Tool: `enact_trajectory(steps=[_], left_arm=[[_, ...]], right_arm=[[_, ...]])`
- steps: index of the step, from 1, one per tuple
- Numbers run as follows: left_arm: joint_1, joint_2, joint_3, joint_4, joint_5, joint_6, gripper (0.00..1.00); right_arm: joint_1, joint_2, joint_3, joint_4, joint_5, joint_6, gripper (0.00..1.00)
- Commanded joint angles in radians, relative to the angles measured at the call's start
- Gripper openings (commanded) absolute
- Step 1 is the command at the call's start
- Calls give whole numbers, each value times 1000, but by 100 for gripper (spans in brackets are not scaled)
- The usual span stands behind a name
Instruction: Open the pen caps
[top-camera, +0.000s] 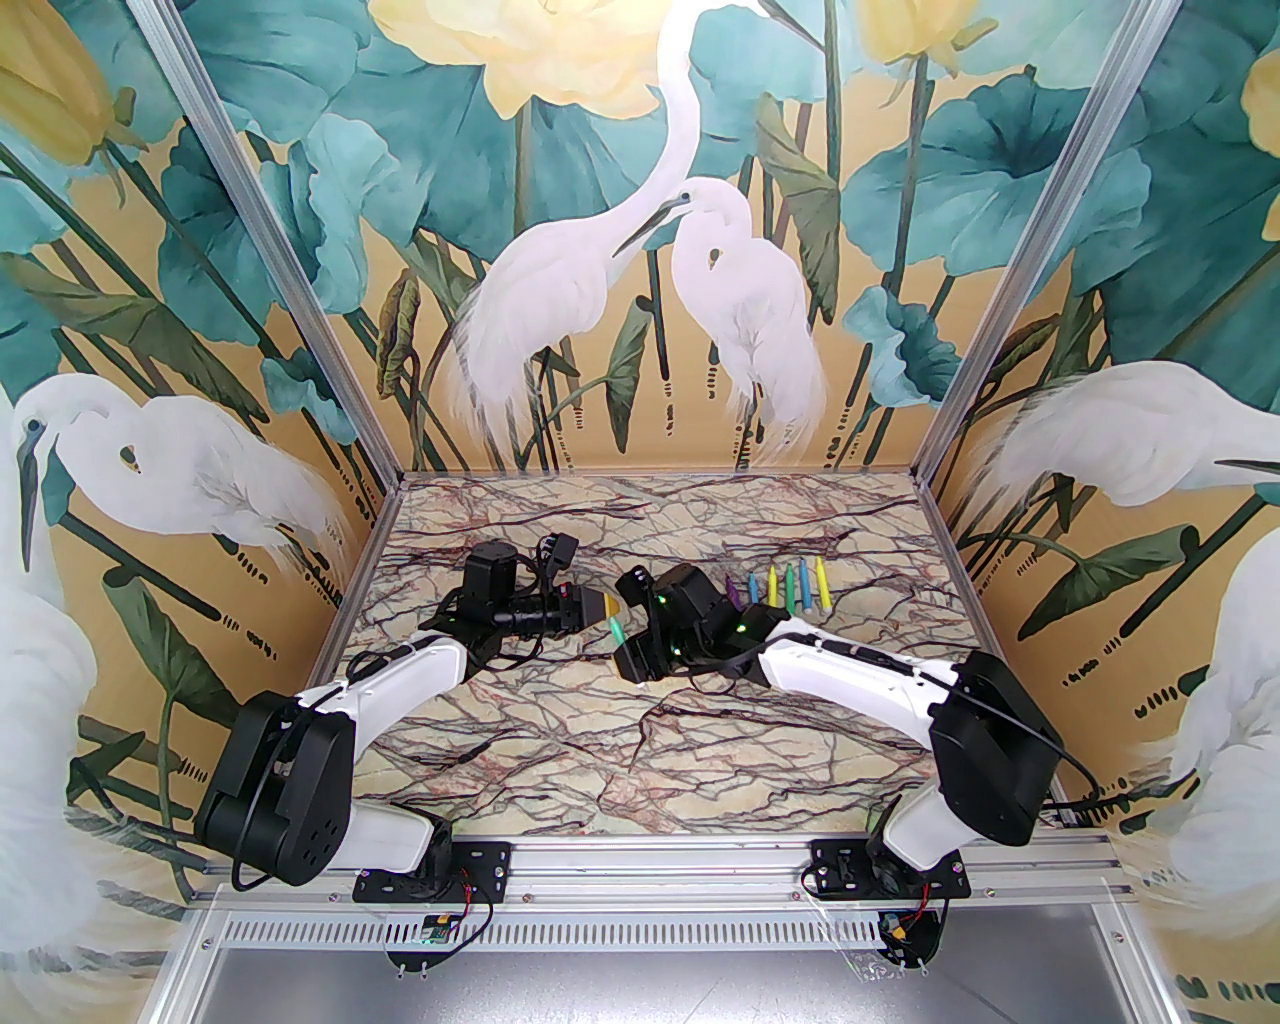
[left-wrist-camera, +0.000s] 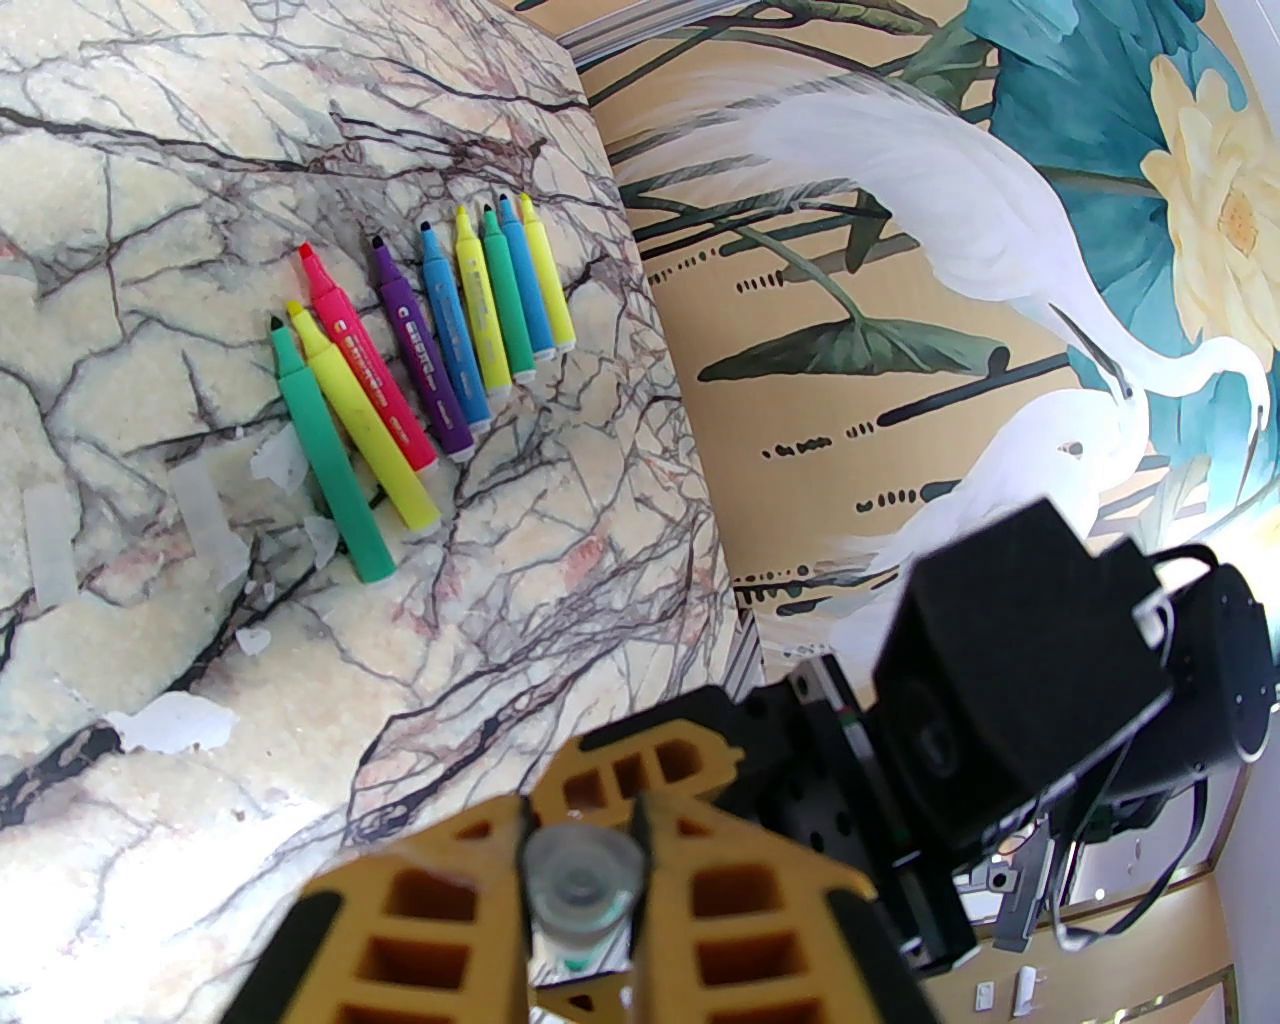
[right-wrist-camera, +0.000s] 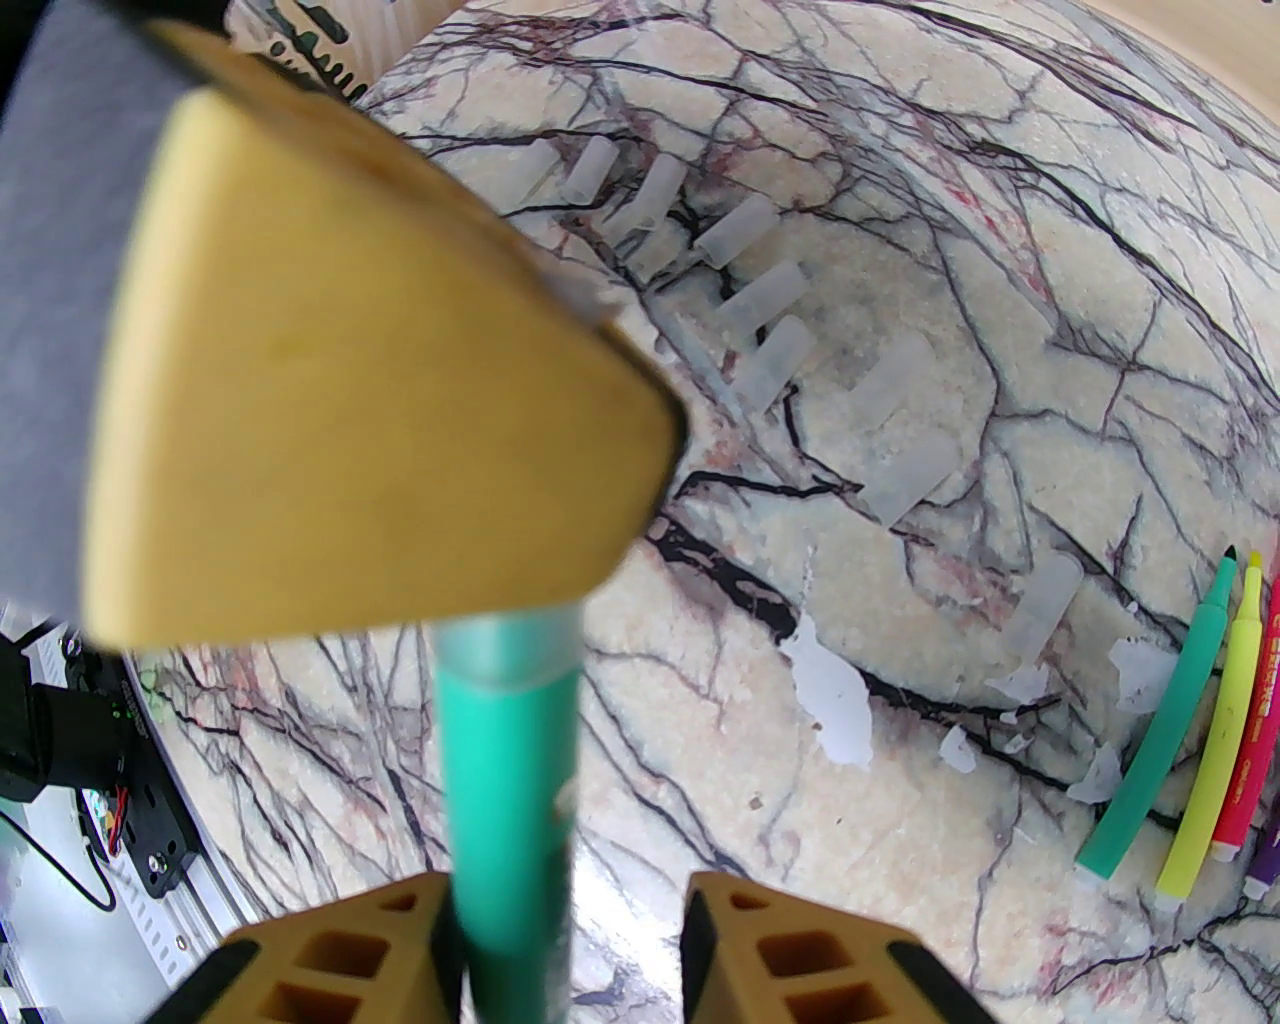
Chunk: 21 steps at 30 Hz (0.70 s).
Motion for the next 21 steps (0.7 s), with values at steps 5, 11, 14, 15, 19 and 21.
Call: enact_trajectory(steps=[5,11,14,15,19,21], left_arm=[[-5,-26,23,4,35,-12,4],[-6,-30,21,27,24,-27,3],[-5,-29,18,43,10,-38,2],[-4,-29,17,45,4,-40,2],[-4,-29,17,53,-22,-47,1],[-4,-31,18,45,-41,-49,0]], right_arm=[[-7,31,40,15,-2,15,40],[-8,36,38,13,-20,17,32],[-10,36,34,8,-25,17,25],[-12,34,32,4,-27,17,22],[-13,25,17,-6,-32,9,13],[-13,16,4,-15,-34,1,9]])
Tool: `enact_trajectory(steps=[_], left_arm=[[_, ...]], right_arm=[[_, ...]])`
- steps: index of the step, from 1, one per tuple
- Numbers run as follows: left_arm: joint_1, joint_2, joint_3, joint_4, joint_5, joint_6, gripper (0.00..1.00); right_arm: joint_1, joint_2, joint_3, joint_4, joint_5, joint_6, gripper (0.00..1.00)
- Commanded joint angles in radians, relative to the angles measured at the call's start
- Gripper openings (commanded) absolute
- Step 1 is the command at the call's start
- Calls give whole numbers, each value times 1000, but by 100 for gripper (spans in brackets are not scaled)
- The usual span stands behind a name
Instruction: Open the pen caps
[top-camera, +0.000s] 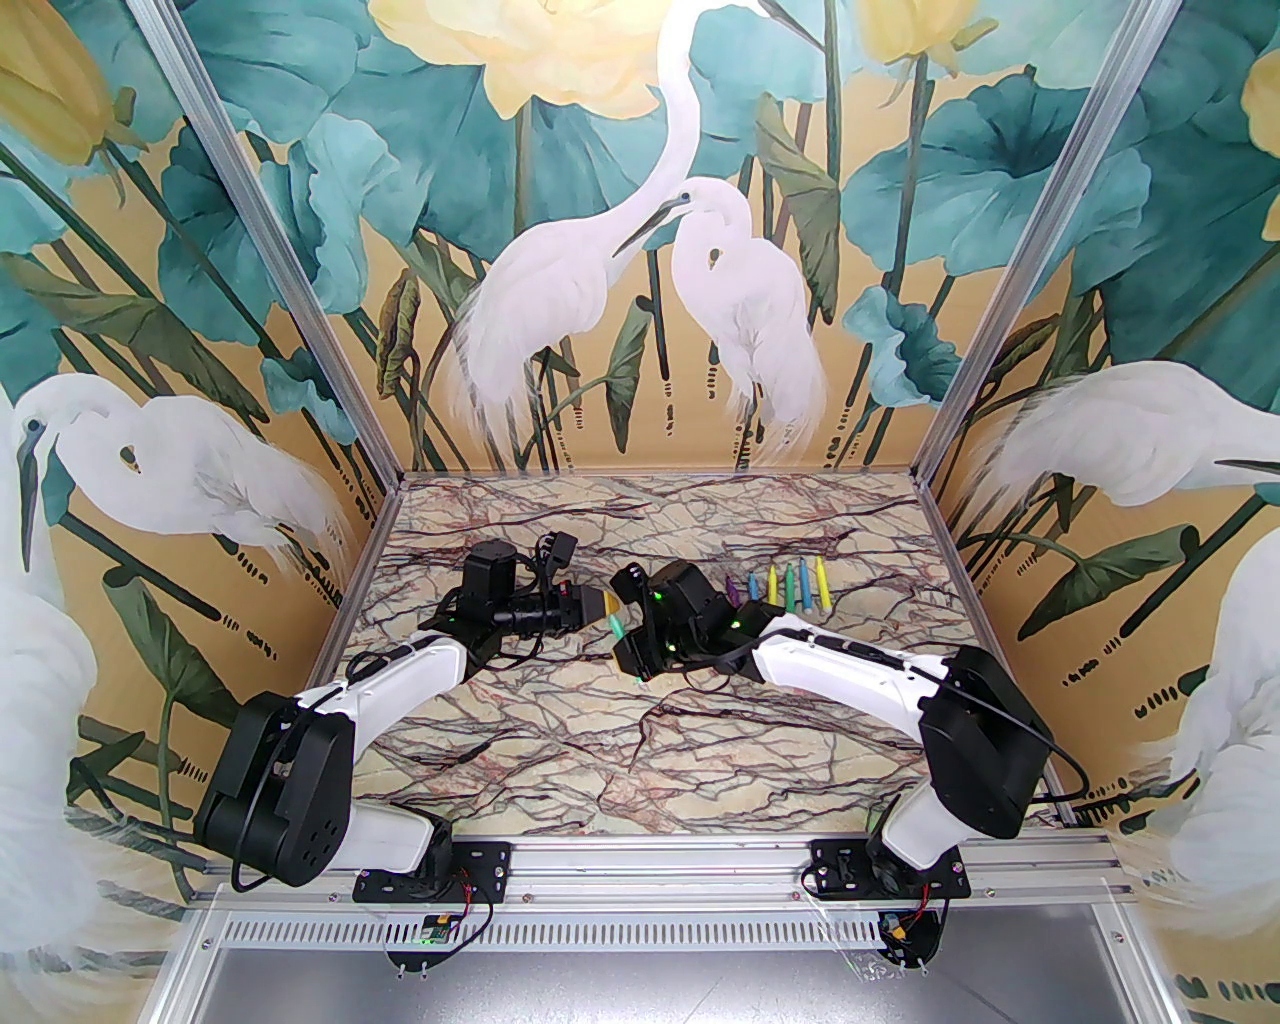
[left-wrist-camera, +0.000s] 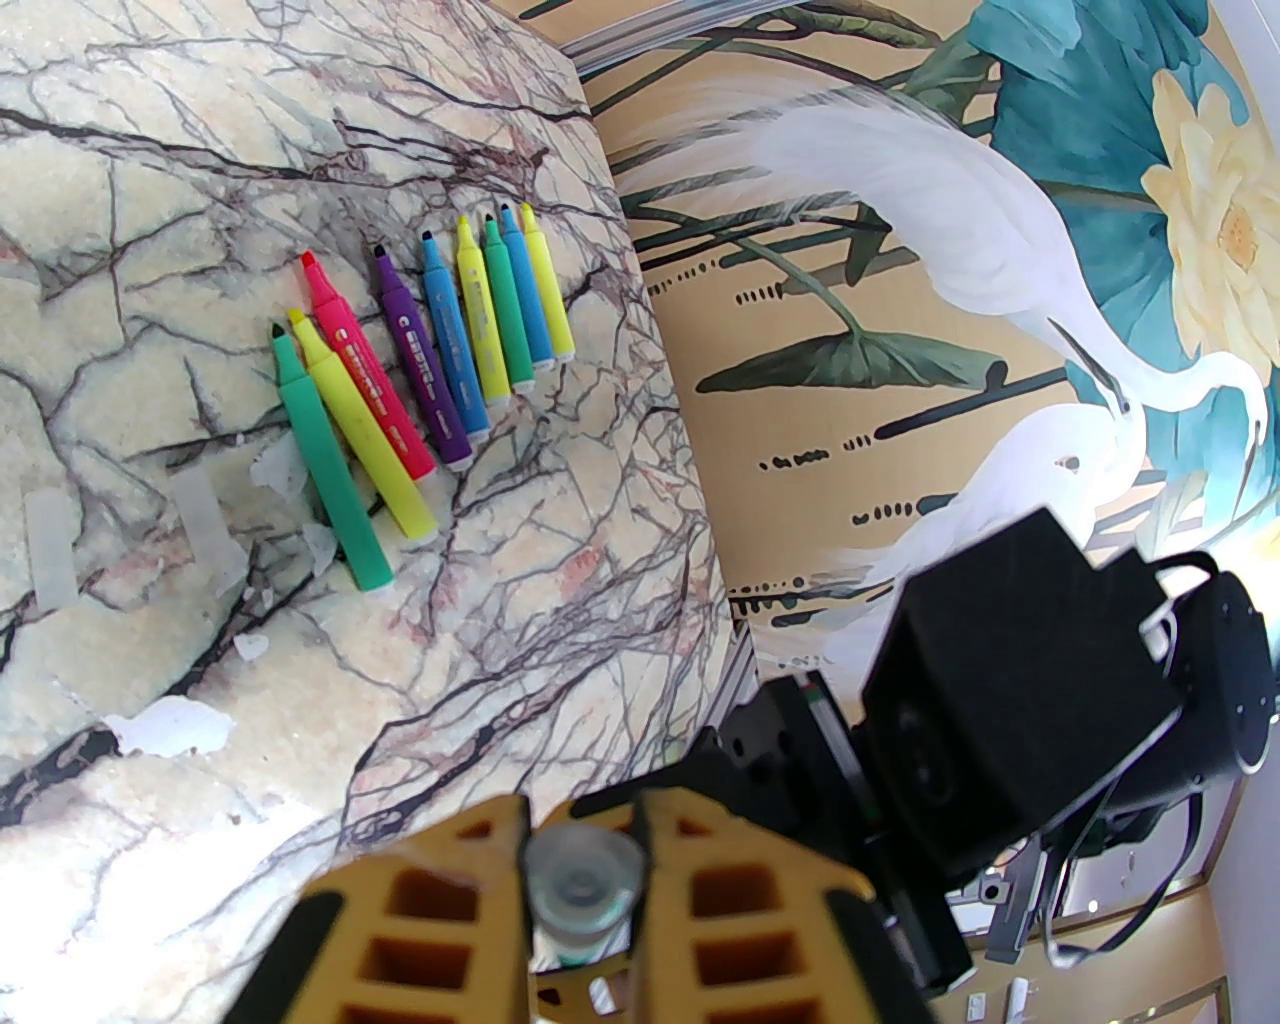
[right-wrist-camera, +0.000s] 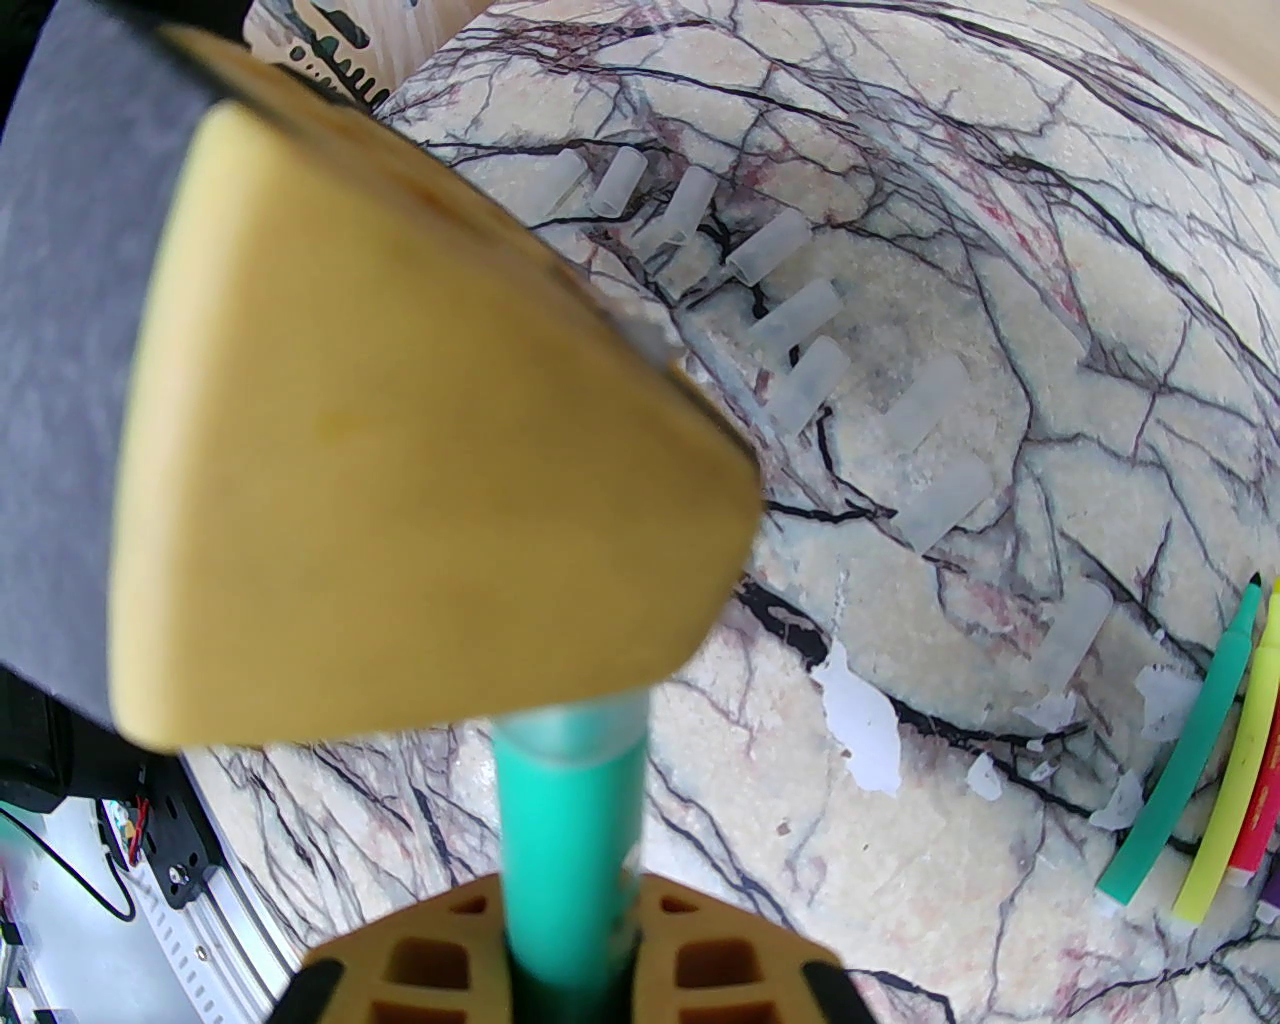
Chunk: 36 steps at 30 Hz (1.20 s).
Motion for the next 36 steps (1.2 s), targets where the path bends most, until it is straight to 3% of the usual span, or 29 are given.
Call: enact_trajectory(steps=[1,5,12,36], left_arm=[[-4,-30,21,21,-40,-16,0],[-3,-33,44,-41,-106,4,0],[-1,-15,105,-143,-220,16,0],[9,45,218,-201,-246,-46,0]], right_arm=[[-11,-6,-20,-35,0,-10,7],[-11,-34,-74,-63,-5,-36,0],[-11,-86,-181,-60,1,-52,0],[-11,-196,-341,-16,58,-106,0]])
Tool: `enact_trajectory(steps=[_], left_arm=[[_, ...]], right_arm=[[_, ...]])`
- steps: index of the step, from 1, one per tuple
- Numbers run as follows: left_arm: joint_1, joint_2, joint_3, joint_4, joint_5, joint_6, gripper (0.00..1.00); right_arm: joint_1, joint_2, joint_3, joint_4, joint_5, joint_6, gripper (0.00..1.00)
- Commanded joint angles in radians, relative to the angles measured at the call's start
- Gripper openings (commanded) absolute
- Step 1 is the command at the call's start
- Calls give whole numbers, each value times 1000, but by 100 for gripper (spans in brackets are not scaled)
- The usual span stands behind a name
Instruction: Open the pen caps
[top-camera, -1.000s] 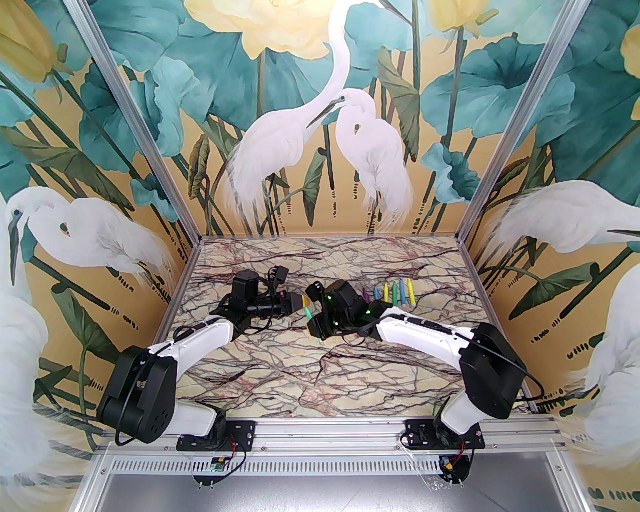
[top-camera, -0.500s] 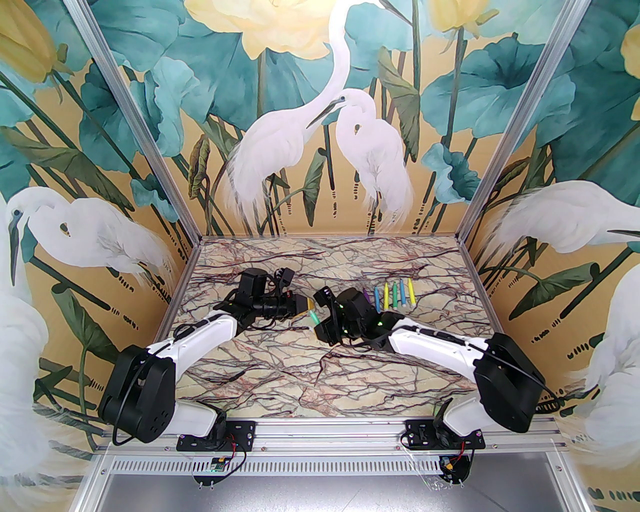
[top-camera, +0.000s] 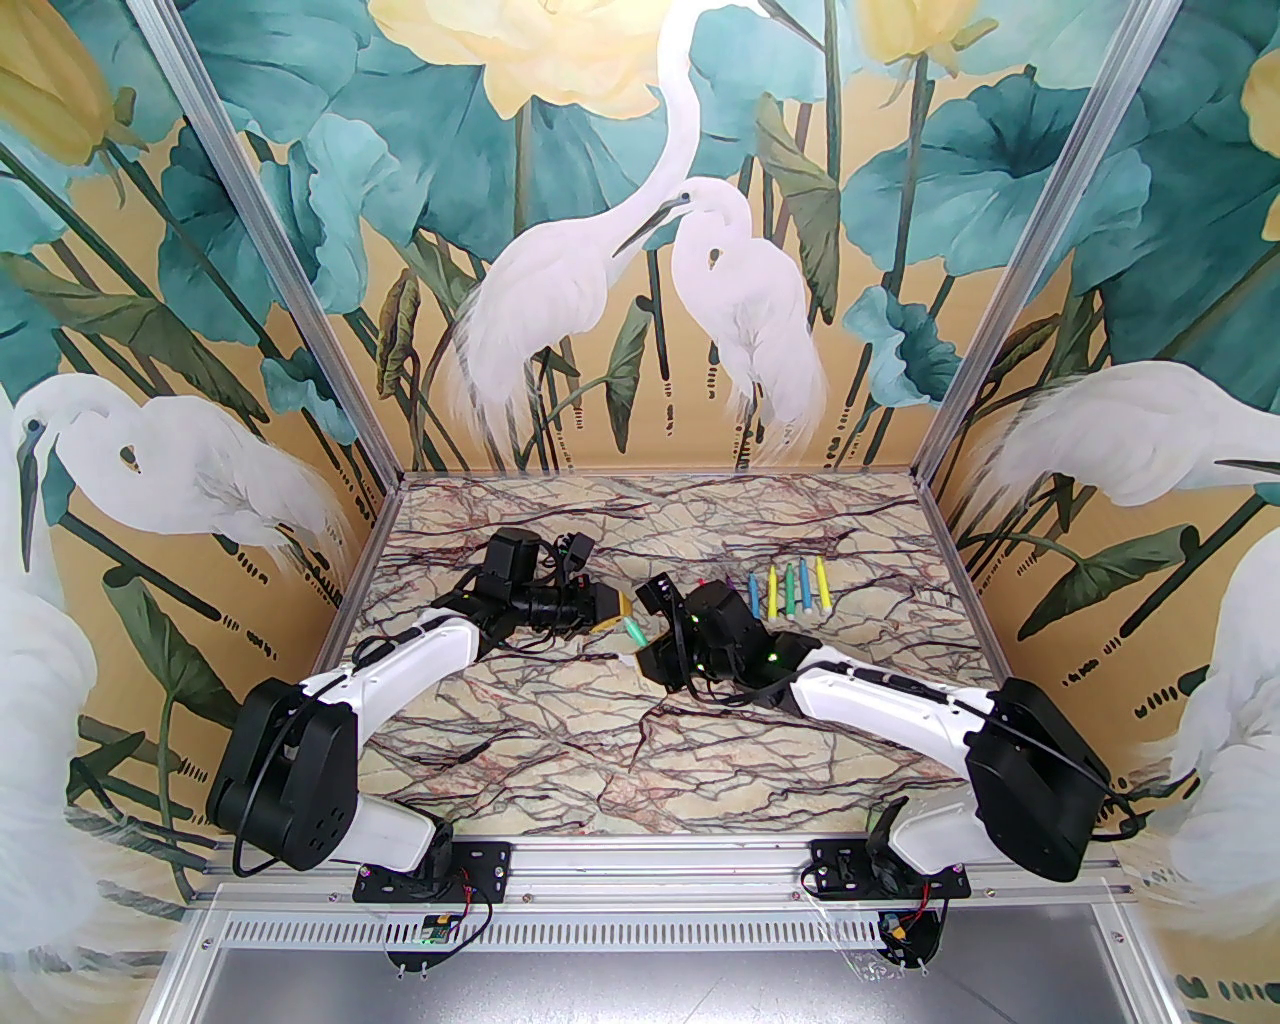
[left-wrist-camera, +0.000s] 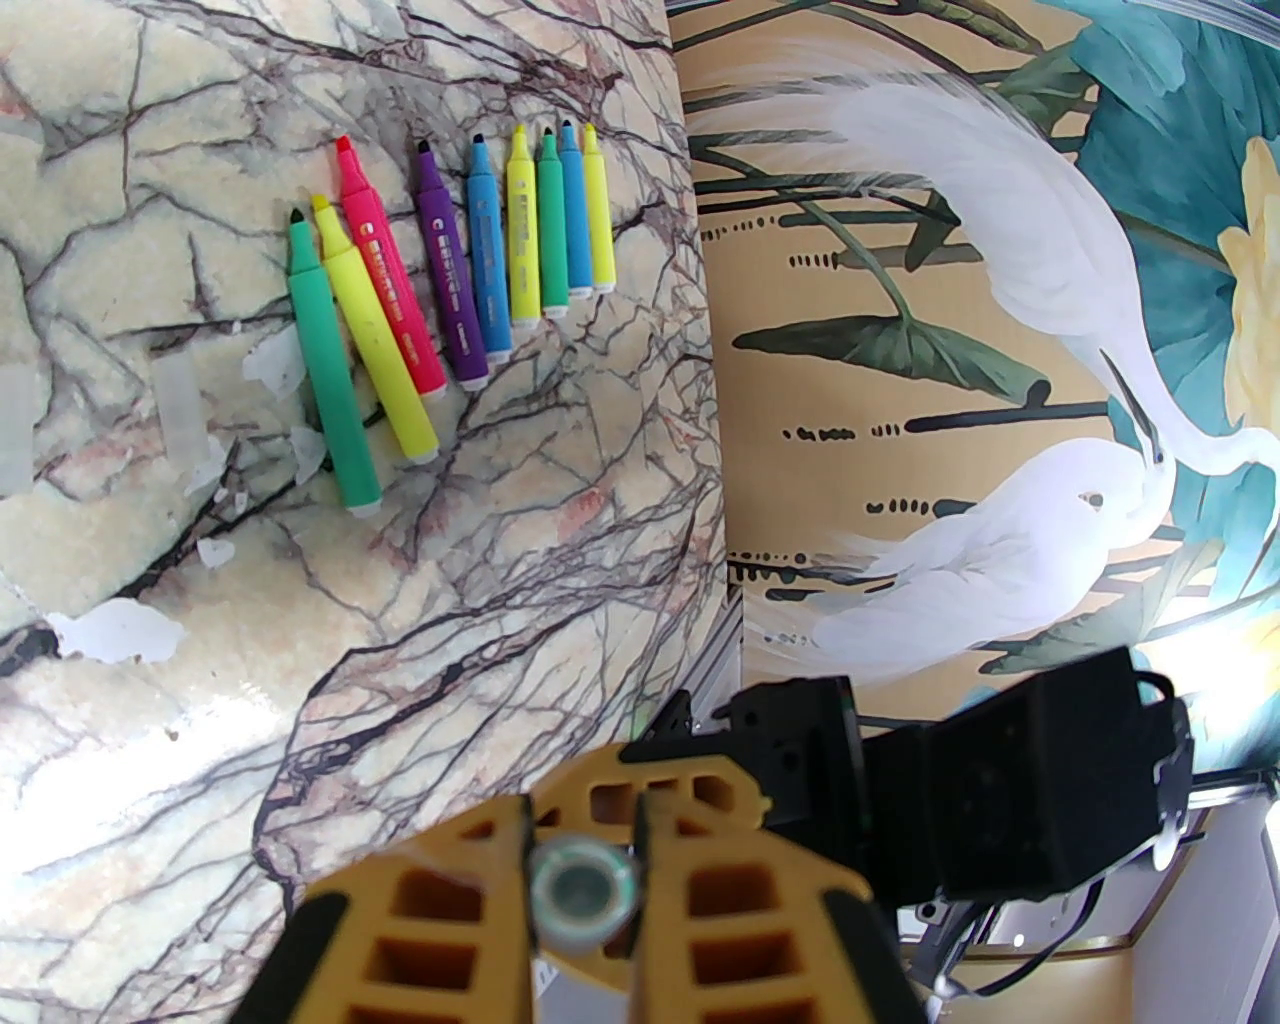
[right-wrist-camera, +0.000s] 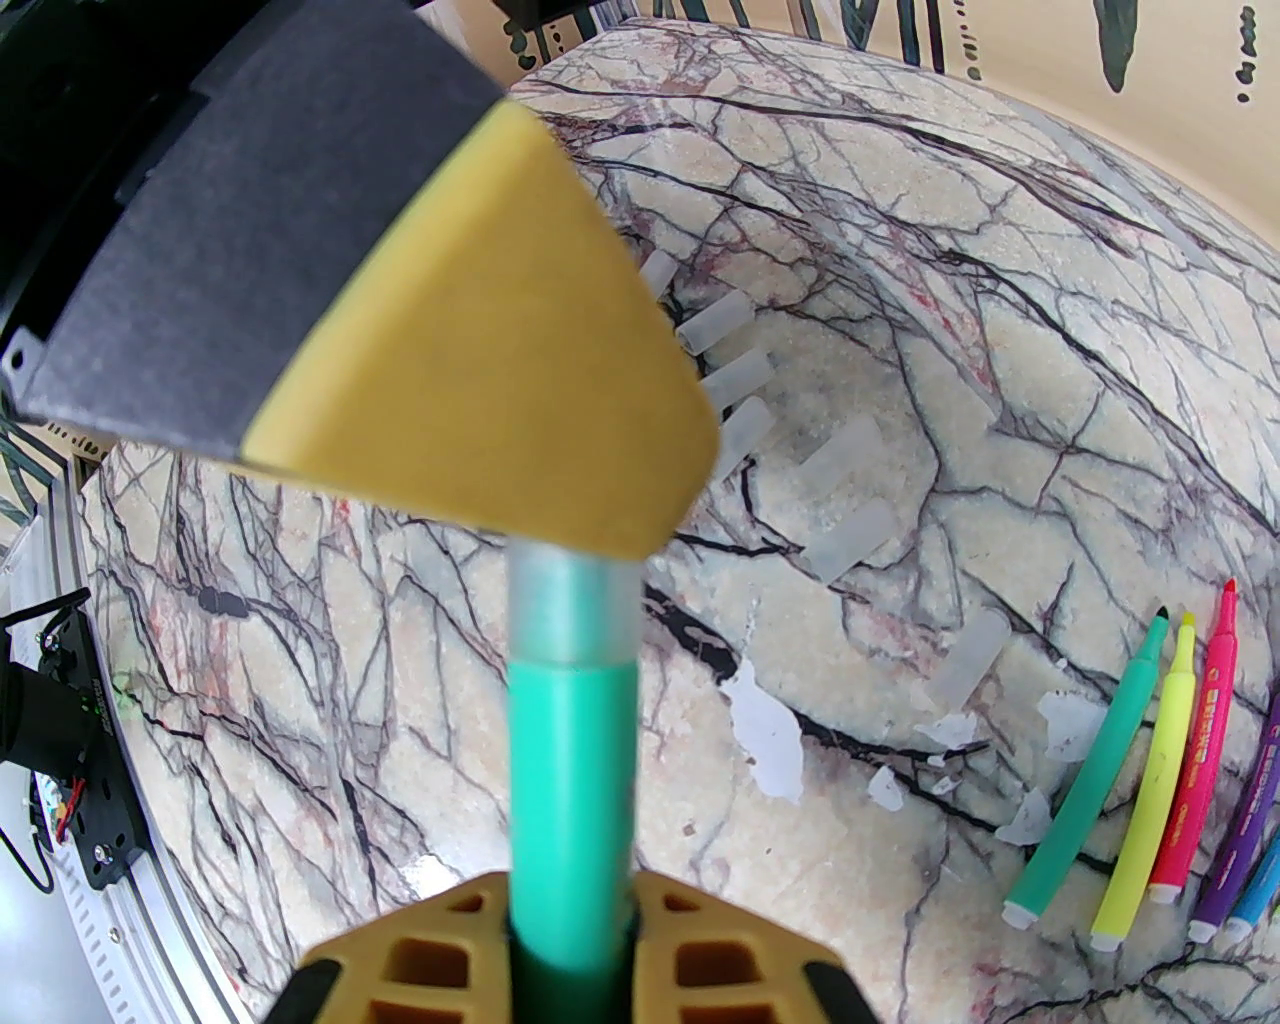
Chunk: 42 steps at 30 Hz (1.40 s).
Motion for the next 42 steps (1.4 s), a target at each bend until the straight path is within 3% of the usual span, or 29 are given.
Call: enact_trajectory(steps=[1,14,28,42], left_arm=[[64,-4,61,86,-198,-8,0],[81,14,103,-23,-204,41,0],[-48,233,349,-488,-526,284,0],[-67,401,414,-494,-396,310,0]], right_arm=[[2,-28,-82,-244,5,-15,0],[-22,-85,-122,-206,77,28,0],[-119,156,166,-274,275,285,0],[-133,359,292,-279,272,367,2]])
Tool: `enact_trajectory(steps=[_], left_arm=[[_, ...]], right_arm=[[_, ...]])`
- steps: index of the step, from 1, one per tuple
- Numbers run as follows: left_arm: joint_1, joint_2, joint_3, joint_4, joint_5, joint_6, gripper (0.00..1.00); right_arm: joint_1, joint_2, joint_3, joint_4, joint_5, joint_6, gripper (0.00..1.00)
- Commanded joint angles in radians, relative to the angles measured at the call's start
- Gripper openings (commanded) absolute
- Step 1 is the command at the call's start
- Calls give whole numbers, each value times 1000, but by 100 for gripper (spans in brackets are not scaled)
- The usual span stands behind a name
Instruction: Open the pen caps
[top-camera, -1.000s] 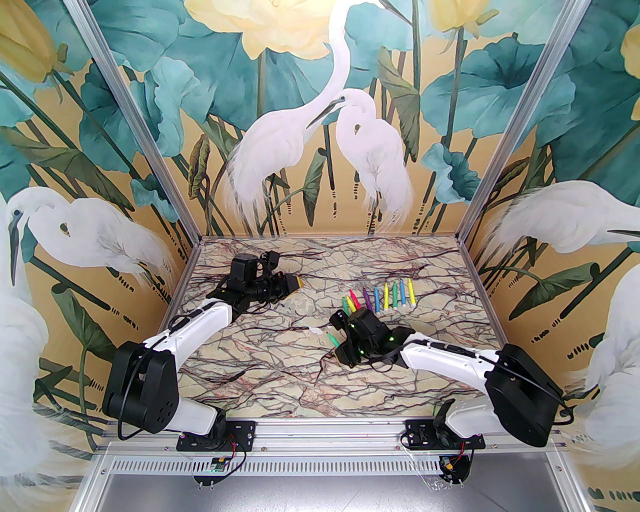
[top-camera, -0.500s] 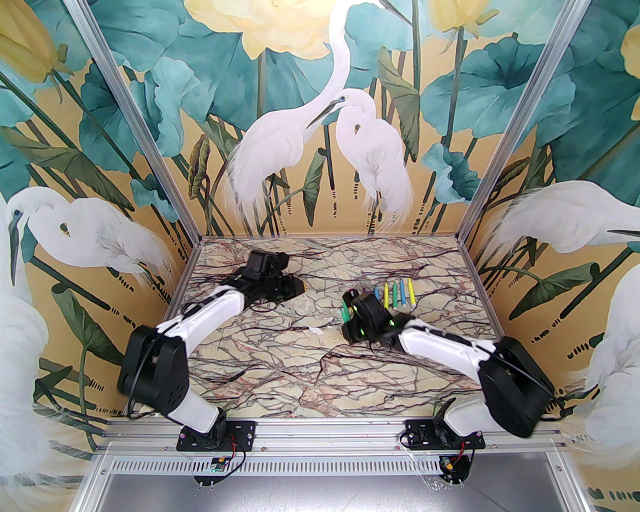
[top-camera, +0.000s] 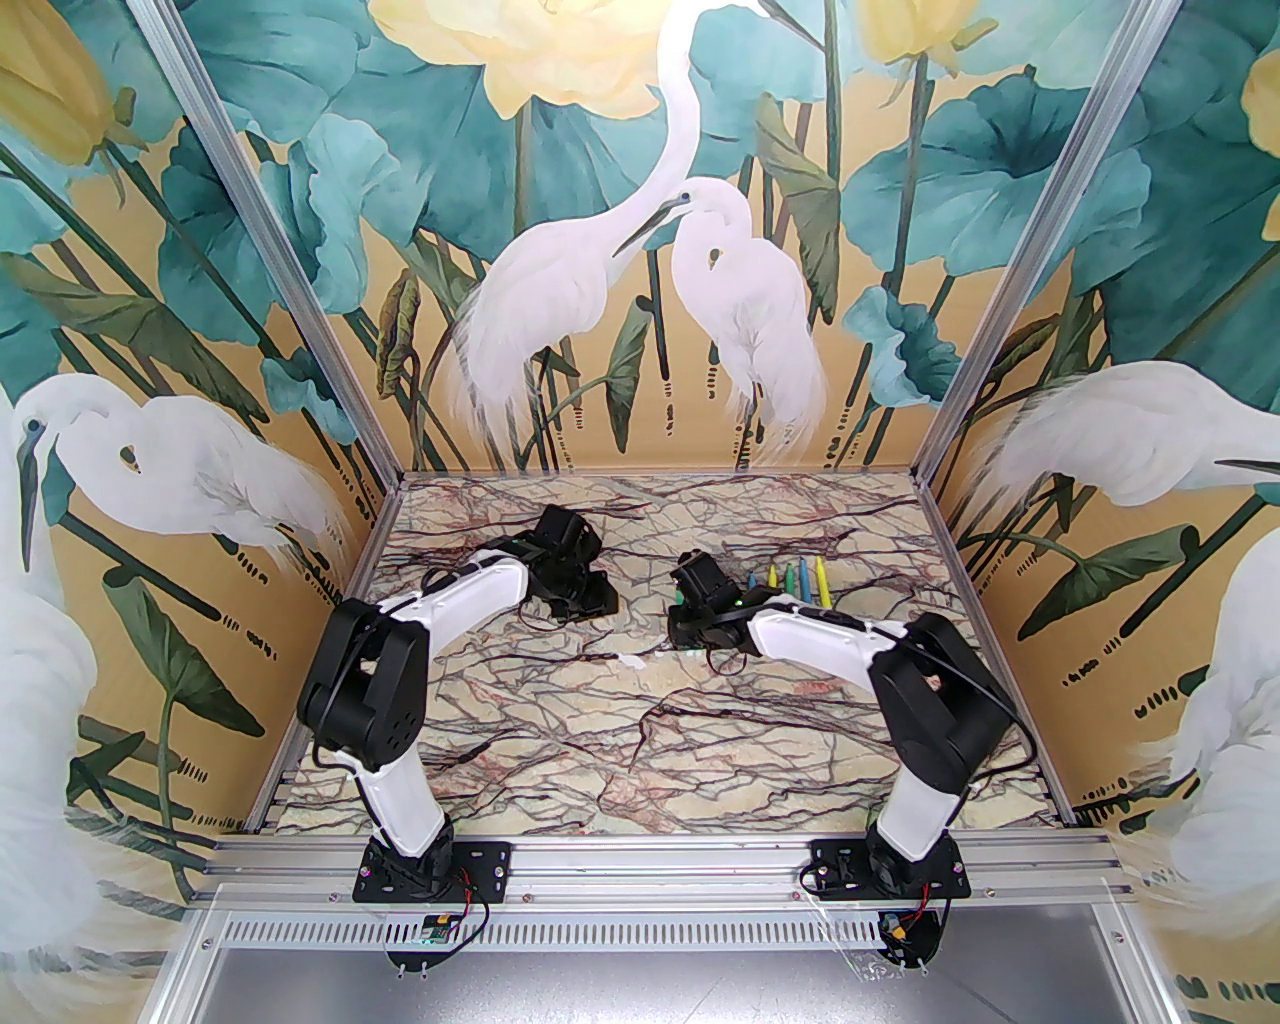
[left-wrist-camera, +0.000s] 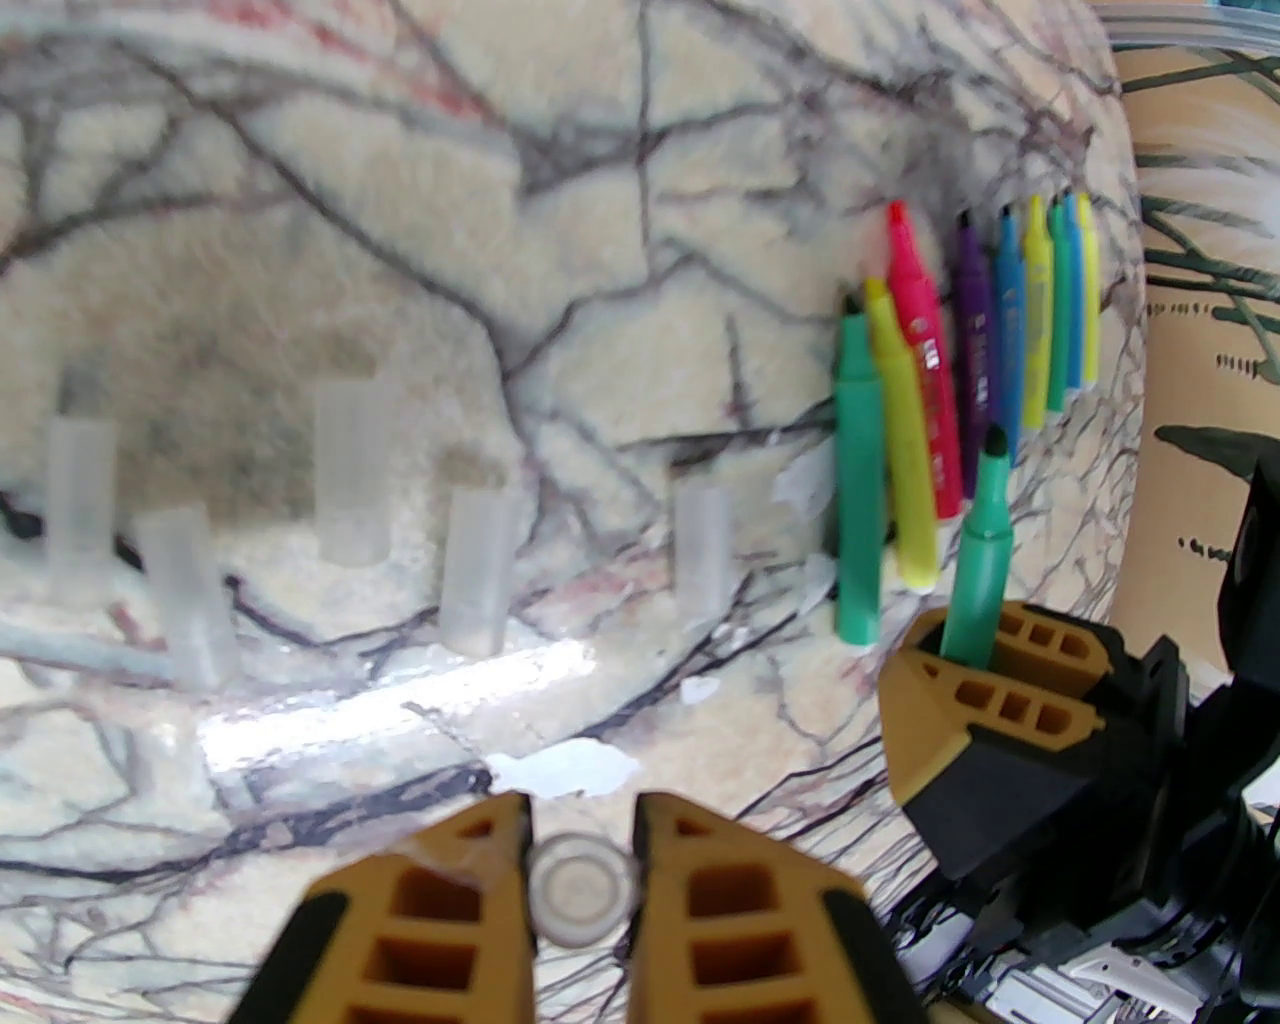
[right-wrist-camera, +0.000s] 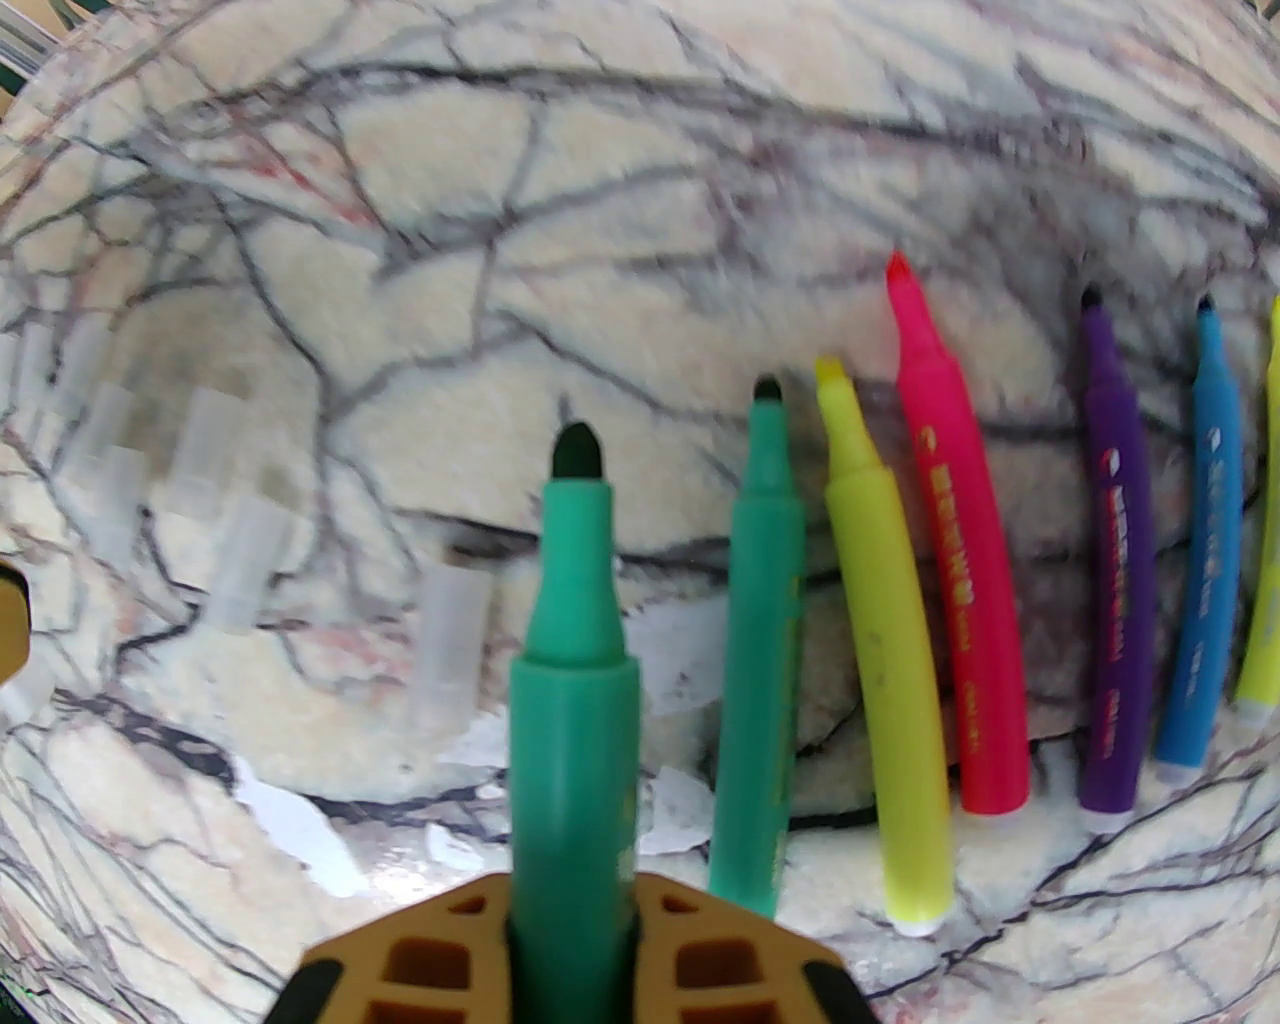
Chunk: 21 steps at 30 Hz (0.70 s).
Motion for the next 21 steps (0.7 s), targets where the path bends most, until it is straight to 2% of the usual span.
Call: enact_trajectory(steps=[1,21], left_arm=[[-12,38,39,-12,54,23,0],[-75,202,164,-76,20,40,13]], right_arm=[[-2,23,28,4,1,31,2],[-2,89,22,13,19,4,11]])
